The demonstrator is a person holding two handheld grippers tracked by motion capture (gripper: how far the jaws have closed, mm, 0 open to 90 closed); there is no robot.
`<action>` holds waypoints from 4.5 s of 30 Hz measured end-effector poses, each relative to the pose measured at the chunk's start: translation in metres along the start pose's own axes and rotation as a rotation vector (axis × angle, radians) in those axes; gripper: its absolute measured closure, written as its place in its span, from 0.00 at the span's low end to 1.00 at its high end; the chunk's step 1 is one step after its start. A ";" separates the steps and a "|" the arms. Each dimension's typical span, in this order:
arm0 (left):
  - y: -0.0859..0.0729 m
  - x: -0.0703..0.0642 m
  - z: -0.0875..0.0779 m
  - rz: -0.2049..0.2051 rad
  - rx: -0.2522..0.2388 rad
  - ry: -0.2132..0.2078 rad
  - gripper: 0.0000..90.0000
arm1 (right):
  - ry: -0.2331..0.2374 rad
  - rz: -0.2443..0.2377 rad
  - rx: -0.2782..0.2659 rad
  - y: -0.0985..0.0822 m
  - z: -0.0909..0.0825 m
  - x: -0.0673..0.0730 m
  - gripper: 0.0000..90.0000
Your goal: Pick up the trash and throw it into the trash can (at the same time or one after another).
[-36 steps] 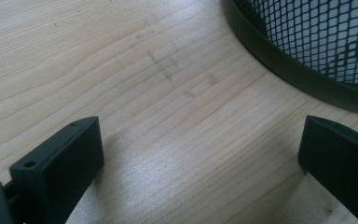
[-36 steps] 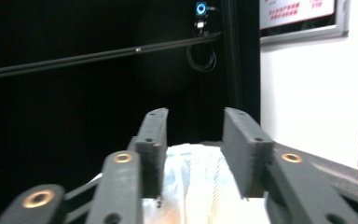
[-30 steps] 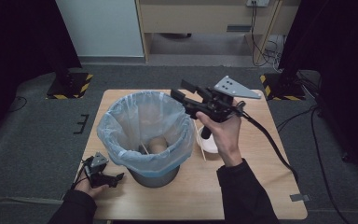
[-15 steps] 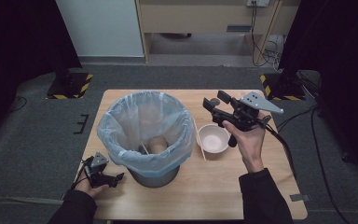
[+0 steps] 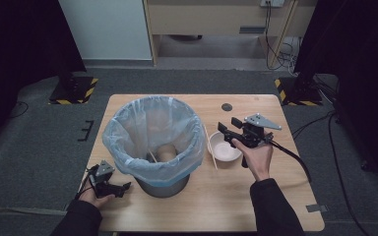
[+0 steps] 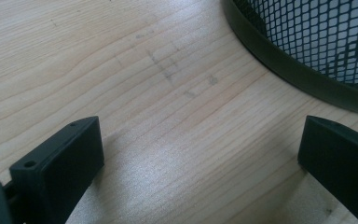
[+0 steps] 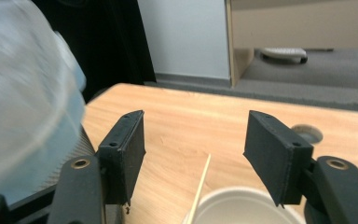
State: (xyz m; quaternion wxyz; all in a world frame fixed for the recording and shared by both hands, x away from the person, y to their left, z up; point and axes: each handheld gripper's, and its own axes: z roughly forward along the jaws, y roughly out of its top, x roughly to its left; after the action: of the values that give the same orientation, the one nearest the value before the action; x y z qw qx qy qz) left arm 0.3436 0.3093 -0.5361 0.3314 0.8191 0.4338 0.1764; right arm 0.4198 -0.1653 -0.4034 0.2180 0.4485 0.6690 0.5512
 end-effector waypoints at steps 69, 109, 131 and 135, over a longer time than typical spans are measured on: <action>0.000 0.000 0.000 0.005 0.001 -0.005 0.00 | -0.028 0.019 0.342 -0.077 0.053 -0.017 0.95; 0.000 0.000 0.000 0.004 0.001 -0.005 0.00 | -0.007 0.046 0.204 -0.040 0.024 -0.031 0.96; 0.000 0.000 0.000 0.005 0.001 -0.005 0.00 | 0.058 0.093 -0.153 0.031 -0.044 -0.037 0.96; 0.000 0.000 0.000 0.005 0.001 -0.005 0.00 | 0.091 0.088 -0.203 0.041 -0.054 -0.031 0.96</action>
State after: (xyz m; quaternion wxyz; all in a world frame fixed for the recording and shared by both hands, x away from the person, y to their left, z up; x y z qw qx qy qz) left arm 0.3438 0.3086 -0.5360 0.3317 0.8207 0.4310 0.1749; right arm 0.4079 -0.2207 -0.3550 0.2075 0.4277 0.5984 0.6450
